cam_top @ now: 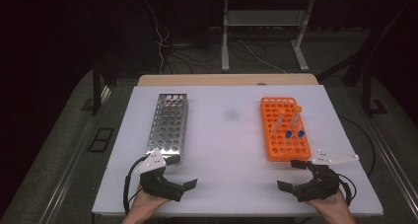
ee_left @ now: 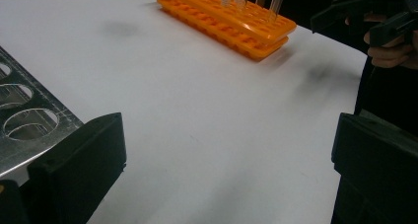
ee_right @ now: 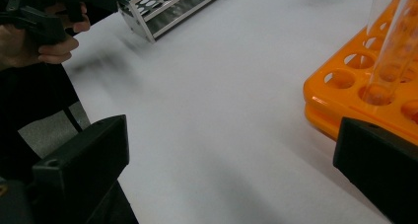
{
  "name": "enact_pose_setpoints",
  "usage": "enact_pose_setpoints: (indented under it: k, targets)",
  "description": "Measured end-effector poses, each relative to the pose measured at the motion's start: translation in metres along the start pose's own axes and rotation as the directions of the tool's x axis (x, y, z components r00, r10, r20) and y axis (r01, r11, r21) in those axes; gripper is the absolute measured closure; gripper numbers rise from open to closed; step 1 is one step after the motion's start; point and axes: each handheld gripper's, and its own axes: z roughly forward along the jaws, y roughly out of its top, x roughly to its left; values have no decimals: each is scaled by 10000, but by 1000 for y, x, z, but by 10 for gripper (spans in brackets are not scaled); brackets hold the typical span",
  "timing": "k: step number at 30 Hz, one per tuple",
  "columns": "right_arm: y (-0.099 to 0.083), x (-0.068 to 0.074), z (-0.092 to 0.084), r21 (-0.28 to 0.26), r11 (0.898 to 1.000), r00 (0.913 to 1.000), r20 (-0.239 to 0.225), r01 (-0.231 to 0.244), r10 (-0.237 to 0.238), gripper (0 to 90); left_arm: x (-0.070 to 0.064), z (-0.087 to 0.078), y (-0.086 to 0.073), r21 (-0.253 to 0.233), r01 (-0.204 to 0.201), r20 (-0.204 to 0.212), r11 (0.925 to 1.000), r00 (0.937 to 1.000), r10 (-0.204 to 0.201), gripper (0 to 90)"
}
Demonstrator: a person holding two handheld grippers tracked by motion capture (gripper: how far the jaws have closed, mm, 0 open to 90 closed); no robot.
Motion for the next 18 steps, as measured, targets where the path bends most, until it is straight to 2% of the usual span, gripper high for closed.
enact_pose_setpoints:
  k: [11,18]
  targets:
    - [0,1,-1,61,10000,10000,32,-31,30,3,0,2,0,114,-80,80,9999,9999,80,0]
    - [5,3,-5,153,9999,9996,273,54,-58,2,0,5,0,214,-119,132,9997,9998,117,0]
